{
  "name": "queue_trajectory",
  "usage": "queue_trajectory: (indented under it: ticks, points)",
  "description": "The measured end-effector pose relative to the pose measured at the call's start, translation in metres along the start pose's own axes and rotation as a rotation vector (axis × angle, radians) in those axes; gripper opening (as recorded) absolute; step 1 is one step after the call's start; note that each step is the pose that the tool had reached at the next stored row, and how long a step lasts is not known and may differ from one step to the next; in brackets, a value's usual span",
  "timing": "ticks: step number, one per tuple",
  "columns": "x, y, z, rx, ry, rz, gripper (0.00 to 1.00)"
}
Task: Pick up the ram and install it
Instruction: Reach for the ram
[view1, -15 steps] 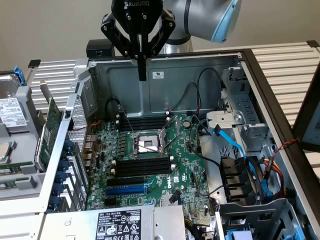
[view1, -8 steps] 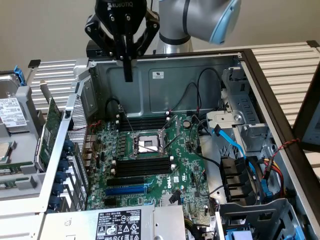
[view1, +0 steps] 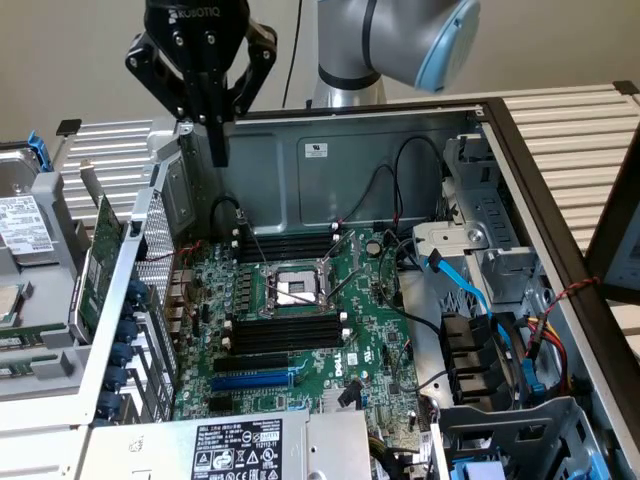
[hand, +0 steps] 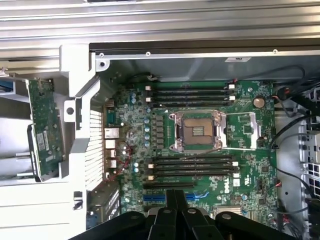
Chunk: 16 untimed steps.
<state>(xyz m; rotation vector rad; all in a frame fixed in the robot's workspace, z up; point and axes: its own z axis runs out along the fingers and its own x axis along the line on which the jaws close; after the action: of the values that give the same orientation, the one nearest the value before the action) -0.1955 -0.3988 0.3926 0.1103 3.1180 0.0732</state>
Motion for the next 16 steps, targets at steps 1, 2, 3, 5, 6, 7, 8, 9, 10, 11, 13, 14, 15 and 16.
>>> queue_trajectory:
  ticks: [1,2,3,5,6,7,8,9,10,11,13,14,15,16]
  points:
    - [0.005,-0.0003,-0.0001,0.0,0.0,0.0,0.1]
    - [0.009,-0.0006,-0.0002,0.0,0.0,0.0,0.1]
    - [0.014,-0.001,-0.0003,0.0,0.0,0.0,0.1]
    - [0.023,-0.0016,-0.0005,0.0,0.0,0.0,0.1]
    - [0.027,-0.0019,-0.0005,0.0,0.0,0.0,0.1]
    - [0.032,-0.0022,-0.0006,0.0,0.0,0.0,0.1]
    - [0.036,-0.0026,-0.0006,0.0,-0.0001,0.0,0.1]
    - [0.041,-0.0029,-0.0007,0.0,0.0,0.0,0.1]
    - [0.045,-0.0032,-0.0007,0.0,0.0,0.0,0.1]
    - [0.05,-0.0035,-0.0008,0.0001,0.0,0.0,0.1]
    - [0.059,-0.0042,-0.0008,0.0,0.0,0.0,0.1]
    - [0.063,-0.0045,-0.0008,-0.0001,0.0,0.0,0.1]
    - [0.068,-0.0048,-0.0008,0.0,0.0001,0.0,0.1]
    - [0.073,-0.0051,-0.0008,0.0,0.0,0.0,0.1]
